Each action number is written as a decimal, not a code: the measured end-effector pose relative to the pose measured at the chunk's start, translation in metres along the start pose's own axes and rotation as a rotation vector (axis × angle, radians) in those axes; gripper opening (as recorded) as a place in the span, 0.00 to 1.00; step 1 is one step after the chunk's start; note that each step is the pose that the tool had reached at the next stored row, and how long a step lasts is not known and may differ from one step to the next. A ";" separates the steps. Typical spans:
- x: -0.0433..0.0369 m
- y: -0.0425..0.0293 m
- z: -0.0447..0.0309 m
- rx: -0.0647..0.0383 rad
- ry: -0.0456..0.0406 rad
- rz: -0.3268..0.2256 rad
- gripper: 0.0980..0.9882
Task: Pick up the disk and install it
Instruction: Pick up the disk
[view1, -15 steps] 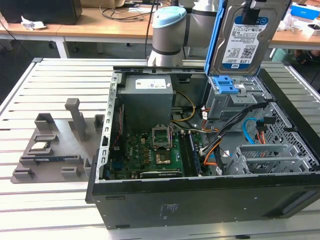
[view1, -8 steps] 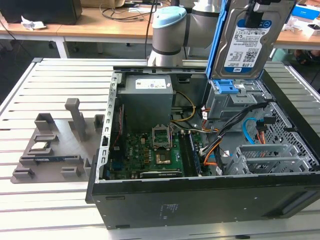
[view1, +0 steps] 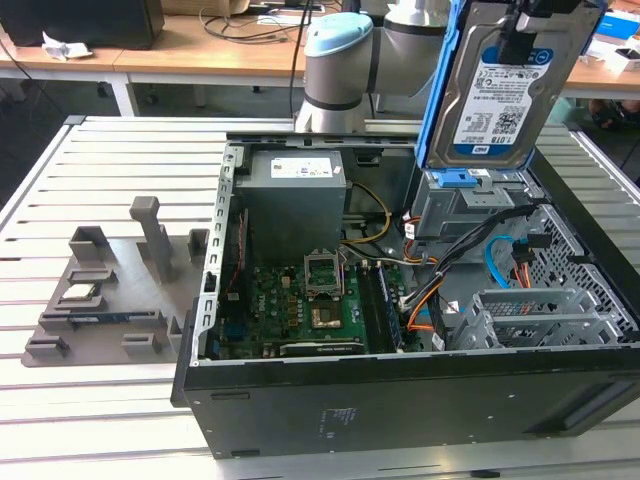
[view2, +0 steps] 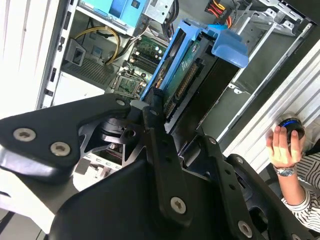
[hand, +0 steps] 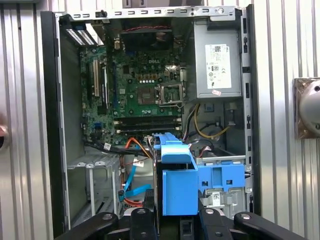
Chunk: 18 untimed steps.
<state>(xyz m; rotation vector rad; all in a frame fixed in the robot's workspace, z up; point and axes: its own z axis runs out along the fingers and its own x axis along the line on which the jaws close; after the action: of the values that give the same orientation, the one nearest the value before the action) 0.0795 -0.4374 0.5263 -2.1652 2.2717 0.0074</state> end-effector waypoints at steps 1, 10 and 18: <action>0.0013 0.0000 0.0000 0.000 0.0000 0.000 0.30; 0.0211 -0.0010 -0.0001 0.000 0.0000 0.000 0.30; 0.0384 -0.0018 -0.0002 0.000 0.0000 0.000 0.30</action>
<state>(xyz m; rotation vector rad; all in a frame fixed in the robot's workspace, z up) 0.0795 -0.4758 0.5262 -2.1652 2.2718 0.0074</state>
